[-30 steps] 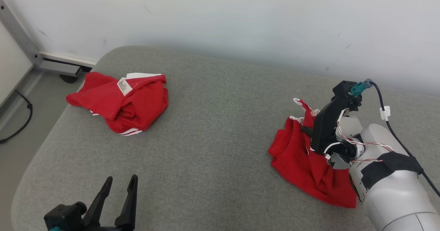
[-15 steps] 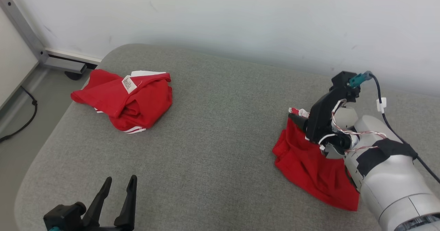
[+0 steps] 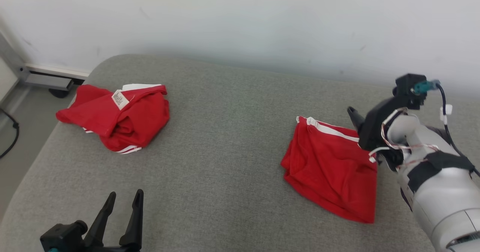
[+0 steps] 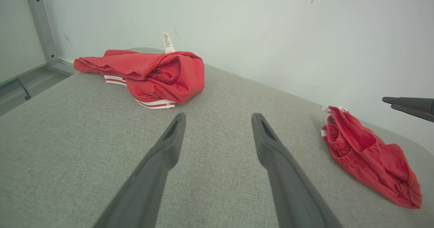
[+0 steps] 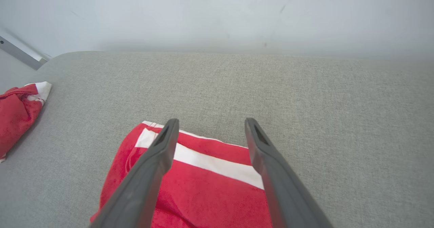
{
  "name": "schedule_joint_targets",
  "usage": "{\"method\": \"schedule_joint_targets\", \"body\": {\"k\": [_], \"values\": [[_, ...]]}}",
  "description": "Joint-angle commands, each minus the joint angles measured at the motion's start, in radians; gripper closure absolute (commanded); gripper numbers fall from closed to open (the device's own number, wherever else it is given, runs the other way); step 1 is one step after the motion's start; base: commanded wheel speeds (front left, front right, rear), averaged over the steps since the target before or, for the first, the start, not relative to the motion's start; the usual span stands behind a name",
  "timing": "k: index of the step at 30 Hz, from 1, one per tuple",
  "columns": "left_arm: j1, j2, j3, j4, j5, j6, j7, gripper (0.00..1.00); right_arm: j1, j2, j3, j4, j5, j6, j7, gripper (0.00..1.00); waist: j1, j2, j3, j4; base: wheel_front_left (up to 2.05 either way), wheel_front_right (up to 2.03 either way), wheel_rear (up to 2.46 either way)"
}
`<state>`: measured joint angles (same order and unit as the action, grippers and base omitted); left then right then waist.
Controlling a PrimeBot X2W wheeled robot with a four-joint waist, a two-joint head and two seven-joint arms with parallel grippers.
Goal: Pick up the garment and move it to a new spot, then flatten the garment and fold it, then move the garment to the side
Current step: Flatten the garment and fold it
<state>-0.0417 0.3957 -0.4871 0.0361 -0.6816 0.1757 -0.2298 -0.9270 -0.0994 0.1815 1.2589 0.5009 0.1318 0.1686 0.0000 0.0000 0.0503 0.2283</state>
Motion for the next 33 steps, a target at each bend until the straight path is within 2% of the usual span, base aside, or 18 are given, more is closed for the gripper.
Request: {"method": "schedule_joint_targets", "body": {"k": [1,3,5,6,7,8,12,13,23,33], "values": [[0.01,0.007,0.004,-0.004,-0.004,0.002,-0.006,0.0,0.03,-0.015,-0.012,0.01,-0.021,-0.002,-0.029,0.0,0.0,0.0,-0.001,-0.018,0.0,0.0,0.0],[0.009,0.007,0.005,-0.005,-0.005,0.003,-0.007,0.0,0.05,-0.021,-0.025,0.016,-0.031,-0.002,-0.046,0.0,0.0,0.0,0.001,-0.028,0.0,0.0,0.0],[0.009,0.008,0.007,-0.005,-0.005,0.005,-0.008,0.0,0.071,-0.025,-0.033,0.02,-0.045,-0.002,-0.057,0.12,0.0,0.0,0.002,-0.038,0.0,0.0,0.0],[0.009,0.009,0.008,-0.006,-0.005,0.005,-0.009,0.0,0.08,-0.026,-0.036,0.021,-0.052,-0.002,-0.06,0.25,0.0,0.0,0.004,-0.043,0.0,0.0,0.0],[0.008,0.009,0.009,-0.006,-0.005,0.005,-0.009,0.0,0.089,-0.027,-0.04,0.022,-0.055,-0.002,-0.065,0.27,0.0,0.0,0.006,-0.047,0.0,0.0,0.0],[0.007,0.009,0.008,-0.006,-0.006,0.005,-0.008,0.0,0.098,-0.027,-0.043,0.022,-0.062,-0.002,-0.069,0.48,0.0,0.0,0.008,-0.051,0.0,0.0,0.0],[0.0,0.008,0.008,-0.007,-0.006,0.006,-0.01,0.0,0.131,-0.014,-0.053,0.025,-0.072,-0.002,-0.084,0.93,0.0,0.0,0.016,-0.062,0.0,0.0,0.0],[-0.002,0.007,0.008,-0.007,-0.006,0.005,-0.011,0.0,0.14,-0.009,-0.054,0.024,-0.075,-0.002,-0.089,1.0,0.0,0.0,0.017,-0.063,0.0,0.0,0.0],[-0.012,0.005,0.005,0.0,-0.01,0.002,-0.011,0.0,0.214,0.029,-0.053,0.005,-0.079,-0.002,-0.109,1.0,0.0,0.0,0.024,-0.061,0.0,0.0,0.0],[-0.008,0.008,0.005,0.003,-0.013,0.007,-0.013,0.0,0.278,0.045,-0.037,-0.124,-0.094,-0.002,-0.092,1.0,0.0,0.0,0.017,-0.059,0.0,0.0,0.0]]}}
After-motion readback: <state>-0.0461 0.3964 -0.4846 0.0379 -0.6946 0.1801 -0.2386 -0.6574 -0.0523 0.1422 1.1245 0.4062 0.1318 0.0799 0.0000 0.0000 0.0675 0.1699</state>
